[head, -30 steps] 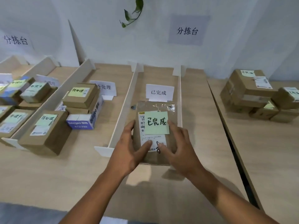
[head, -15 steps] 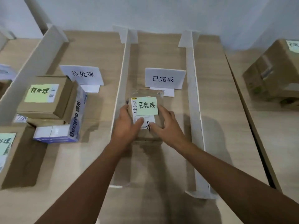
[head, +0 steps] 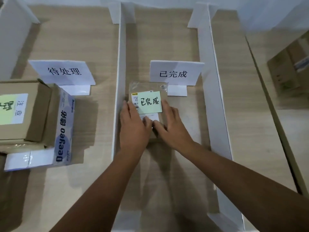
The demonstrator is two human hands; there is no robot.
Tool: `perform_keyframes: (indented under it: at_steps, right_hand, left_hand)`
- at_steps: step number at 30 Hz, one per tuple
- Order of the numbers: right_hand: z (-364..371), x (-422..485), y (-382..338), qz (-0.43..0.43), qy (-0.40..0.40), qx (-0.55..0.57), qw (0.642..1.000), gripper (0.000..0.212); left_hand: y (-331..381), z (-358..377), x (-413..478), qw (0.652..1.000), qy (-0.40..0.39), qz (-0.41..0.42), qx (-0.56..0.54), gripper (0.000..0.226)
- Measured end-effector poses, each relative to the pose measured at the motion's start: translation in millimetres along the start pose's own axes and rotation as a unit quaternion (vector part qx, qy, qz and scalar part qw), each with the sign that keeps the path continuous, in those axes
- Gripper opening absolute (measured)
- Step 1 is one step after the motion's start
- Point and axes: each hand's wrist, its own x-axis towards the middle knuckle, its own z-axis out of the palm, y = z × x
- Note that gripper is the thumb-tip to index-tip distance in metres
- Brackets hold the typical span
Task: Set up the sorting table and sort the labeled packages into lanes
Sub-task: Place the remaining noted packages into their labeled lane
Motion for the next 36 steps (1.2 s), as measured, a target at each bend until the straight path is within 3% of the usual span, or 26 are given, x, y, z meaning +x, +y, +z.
perform_keyframes:
  at_steps: [3, 6, 9, 14, 20, 24, 29, 36]
  right_hand:
    - [-18, -19, -13, -0.002, -0.011, -0.006, 1.0, 0.075]
    - [-68, -43, -20, -0.07, 0.05, -0.073, 0.994, 0.071]
    - [-153, -73, -4, -0.096, 0.111, -0.118, 0.982, 0.067]
    - [-321, -144, 64, -0.056, 0.19, -0.156, 0.968, 0.066]
    - [-501, -191, 153, -0.029, 0.24, -0.126, 0.962, 0.06]
    - [-579, -179, 199, -0.016, 0.251, -0.086, 0.964, 0.061]
    - [-616, -129, 238, 0.004, 0.227, -0.096, 0.969, 0.063]
    - [-624, -38, 278, 0.036, 0.199, -0.093, 0.975, 0.066]
  left_hand:
    - [5, -4, -9, 0.997, 0.043, 0.056, -0.003, 0.073]
    - [44, 3, -10, 0.99, 0.087, 0.102, -0.039, 0.061]
    - [118, 29, -14, 0.984, 0.05, 0.158, -0.06, 0.061]
    - [263, 95, -49, 0.963, -0.046, 0.257, -0.063, 0.06]
    - [415, 175, -87, 0.944, -0.077, 0.313, -0.066, 0.061]
    - [486, 214, -89, 0.948, -0.08, 0.294, -0.091, 0.061]
    - [523, 251, -65, 0.961, -0.069, 0.244, -0.107, 0.067]
    - [544, 303, -10, 0.983, -0.079, 0.113, -0.12, 0.101]
